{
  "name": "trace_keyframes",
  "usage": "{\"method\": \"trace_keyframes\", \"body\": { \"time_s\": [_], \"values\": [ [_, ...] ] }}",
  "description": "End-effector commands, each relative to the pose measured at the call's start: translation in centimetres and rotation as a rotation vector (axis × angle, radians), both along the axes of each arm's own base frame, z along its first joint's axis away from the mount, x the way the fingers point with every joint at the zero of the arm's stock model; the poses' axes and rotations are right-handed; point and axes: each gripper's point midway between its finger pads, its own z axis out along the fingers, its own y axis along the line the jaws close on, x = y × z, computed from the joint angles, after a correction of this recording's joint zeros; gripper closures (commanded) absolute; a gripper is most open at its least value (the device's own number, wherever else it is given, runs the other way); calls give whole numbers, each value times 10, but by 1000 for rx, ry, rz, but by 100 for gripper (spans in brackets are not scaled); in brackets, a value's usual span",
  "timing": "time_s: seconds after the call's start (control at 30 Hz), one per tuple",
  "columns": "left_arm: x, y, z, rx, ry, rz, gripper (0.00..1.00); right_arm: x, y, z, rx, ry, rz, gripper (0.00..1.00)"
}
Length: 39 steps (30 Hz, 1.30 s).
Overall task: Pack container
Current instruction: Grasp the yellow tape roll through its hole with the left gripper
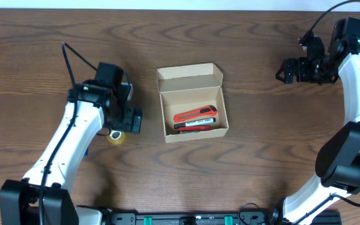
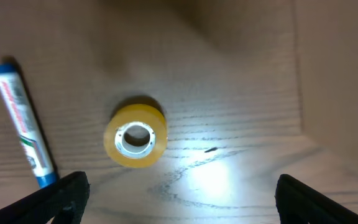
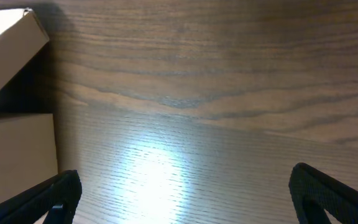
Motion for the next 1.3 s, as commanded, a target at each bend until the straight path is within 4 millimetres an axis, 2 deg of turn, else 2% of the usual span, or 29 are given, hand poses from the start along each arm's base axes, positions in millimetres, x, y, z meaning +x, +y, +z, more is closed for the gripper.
{"method": "trace_keyframes", "body": {
  "time_s": [0.0,0.2,0.37,0.73,1.07,1.27],
  "values": [
    [-13,2,-18,11,43,-11,5,-2,-1,7,-15,-13,-11,1],
    [-27,5,-38,17,79,-7,5,-2,-1,7,-15,-13,-11,1],
    [-31,3,-47,5,81,0,5,-3,0,7,-13,-9,-11,1],
    [-22,-2,-50,-24,52,-5,5,-4,0,7,-13,-6,-11,1],
    [-24,-8,-77,-44,131,-3,5,-3,0,7,-13,-6,-11,1],
    [-22,-10,-85,-48,146,-4,5,-3,0,7,-13,-6,-11,1]
  ]
}}
